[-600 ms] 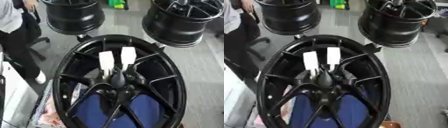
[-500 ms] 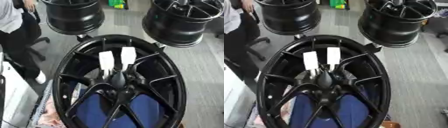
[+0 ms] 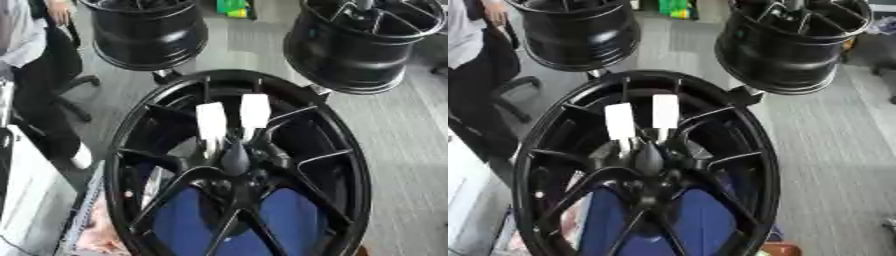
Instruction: Pull the pin out of the wheel hub.
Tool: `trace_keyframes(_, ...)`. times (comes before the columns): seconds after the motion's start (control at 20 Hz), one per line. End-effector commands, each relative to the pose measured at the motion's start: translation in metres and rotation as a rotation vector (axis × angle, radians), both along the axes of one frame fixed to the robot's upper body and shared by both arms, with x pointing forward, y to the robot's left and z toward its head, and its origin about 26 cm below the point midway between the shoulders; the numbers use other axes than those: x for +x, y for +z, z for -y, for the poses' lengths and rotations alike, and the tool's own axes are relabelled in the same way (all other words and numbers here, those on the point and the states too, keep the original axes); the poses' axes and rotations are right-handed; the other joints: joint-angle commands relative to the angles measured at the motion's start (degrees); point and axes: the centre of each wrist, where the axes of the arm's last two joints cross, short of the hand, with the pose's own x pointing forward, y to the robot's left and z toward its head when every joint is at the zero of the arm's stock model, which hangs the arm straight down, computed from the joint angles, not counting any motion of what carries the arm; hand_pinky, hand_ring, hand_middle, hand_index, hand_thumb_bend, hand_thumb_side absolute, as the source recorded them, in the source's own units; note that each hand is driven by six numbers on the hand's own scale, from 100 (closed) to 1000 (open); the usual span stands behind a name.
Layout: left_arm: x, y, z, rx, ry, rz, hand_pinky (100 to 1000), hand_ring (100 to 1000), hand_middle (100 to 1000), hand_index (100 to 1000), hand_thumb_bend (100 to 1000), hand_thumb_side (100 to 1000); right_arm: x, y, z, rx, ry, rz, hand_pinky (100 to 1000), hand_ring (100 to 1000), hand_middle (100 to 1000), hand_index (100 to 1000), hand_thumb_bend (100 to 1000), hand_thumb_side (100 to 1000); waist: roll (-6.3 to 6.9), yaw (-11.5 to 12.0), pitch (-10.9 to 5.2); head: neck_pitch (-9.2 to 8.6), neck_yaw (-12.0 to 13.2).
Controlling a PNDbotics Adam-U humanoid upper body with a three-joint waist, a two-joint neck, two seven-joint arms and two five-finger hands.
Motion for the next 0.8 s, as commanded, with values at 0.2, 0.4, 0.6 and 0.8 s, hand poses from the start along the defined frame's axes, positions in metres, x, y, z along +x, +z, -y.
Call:
trace_keyframes(0.2,0.038,0.04,0.004,0.69,-0.03,0.052,751,725,661,827,100,445,0.0,0.012,0.001,-0.022,-0.075,0.003,853,710,605,743,100,171,0.52,-0.12,-1.07,0.08,0.29)
trace_keyframes(0.4,0.061,0.053,0.021,0.98,-0.115,0.128,763,745,686,829,132,434,0.001,0.012,0.0,-0.028,-0.07,-0.001,854,710,605,743,100,167,0.67,-0.19,-1.03,0.07,0.05)
trace_keyframes(0.6,0.078,0.052,0.046,1.198,-0.24,0.182,766,752,695,830,190,467,0.001,0.013,-0.001,-0.027,-0.064,-0.005,854,709,604,742,100,176,0.75,-0.13,-0.78,0.01,-0.3)
trace_keyframes(0.8,0.088,0.047,0.065,1.308,-0.344,0.2,769,752,708,841,201,489,0.003,0.014,-0.004,-0.019,-0.047,-0.004,854,708,604,742,100,182,0.73,-0.17,-0.43,-0.06,-0.41)
